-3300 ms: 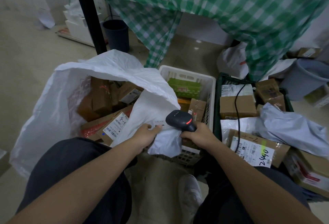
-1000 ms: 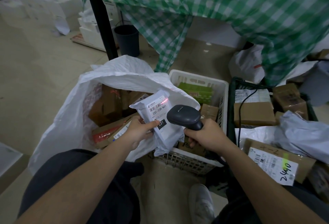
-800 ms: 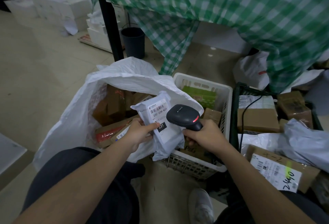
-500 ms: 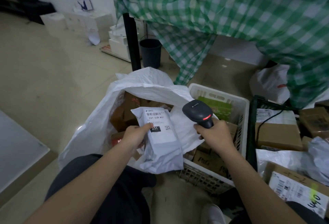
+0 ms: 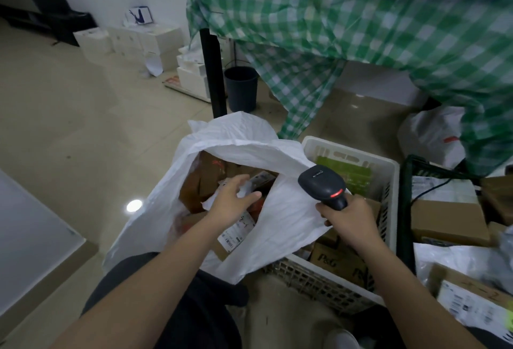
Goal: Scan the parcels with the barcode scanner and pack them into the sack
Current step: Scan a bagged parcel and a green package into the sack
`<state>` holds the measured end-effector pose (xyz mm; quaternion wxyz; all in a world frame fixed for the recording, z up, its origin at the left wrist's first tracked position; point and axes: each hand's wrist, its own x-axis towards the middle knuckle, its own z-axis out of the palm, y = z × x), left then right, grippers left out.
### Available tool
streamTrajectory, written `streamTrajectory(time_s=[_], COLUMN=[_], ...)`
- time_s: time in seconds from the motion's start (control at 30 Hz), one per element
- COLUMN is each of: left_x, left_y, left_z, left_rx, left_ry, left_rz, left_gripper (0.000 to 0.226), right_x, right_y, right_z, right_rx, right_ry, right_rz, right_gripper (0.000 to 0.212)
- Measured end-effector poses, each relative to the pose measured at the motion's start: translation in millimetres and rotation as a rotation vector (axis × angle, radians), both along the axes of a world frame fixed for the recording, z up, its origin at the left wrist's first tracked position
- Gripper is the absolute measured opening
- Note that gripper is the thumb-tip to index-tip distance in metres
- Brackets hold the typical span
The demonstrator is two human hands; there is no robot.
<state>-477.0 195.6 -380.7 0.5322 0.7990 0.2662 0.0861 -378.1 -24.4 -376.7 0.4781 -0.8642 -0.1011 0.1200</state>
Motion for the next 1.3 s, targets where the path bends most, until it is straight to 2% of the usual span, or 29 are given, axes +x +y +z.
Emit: streamTrajectory(time_s=[0.1,0.23,0.4,0.5,0.67,0.8,0.9,1.0,1.1,1.23,1.3], left_x=[-2.3,6.1,36.7,65.3,121.3,183.3,238.5,287.2,324.8,360.6,373.1], left_y=[-17.7,-49.3,-94.2,-121.2,-158.1,-173.8,-172.8,-163.0,-151.2,-138.9,-132.1], left_z=[1.5,2.5,-0.4,-5.3,-8.2,-11.2,-18.2,-35.1,-64.5,-109.0,-129.7], left_rx=[-0.016,-0.023,0.076,0.106,0.151,0.215,0.29,0.402,0.527,0.581,0.711], left_ry=[-0.055,-0.122,-0.147,-0.146,-0.157,-0.17,-0.119,0.018,0.136,0.205,0.245], left_rz=[0.005,-0.07,-0.219,-0.292,-0.403,-0.41,-0.399,-0.419,-0.448,-0.496,-0.546], left_gripper=[0.042,0.036,0.034,0.035,0.036,0.039,0.043,0.053,0.064,0.078,0.085], right_x=[-0.6,3.4,13.9,26.8,73.4,125.2,169.4,206.4,235.1,269.4,282.3], right_y=[-15.0,-49.6,-89.7,-105.0,-111.5,-107.4,-100.2,-93.2,-83.9,-70.2,-66.9], right_z=[2.1,7.2,5.3,0.1,-3.0,-6.2,-13.2,-32.6,-55.9,-87.2,-103.5], right_rx=[-0.001,0.029,0.133,0.147,0.247,0.321,0.322,0.314,0.315,0.333,0.285], right_ry=[-0.004,-0.007,0.003,0.04,0.067,0.063,0.032,0.016,0.035,0.074,0.068], right_rz=[-0.026,-0.111,-0.286,-0.349,-0.452,-0.481,-0.489,-0.486,-0.477,-0.5,-0.473], right_gripper=[0.014,0.019,0.031,0.021,0.021,0.015,0.014,0.016,0.018,0.023,0.025])
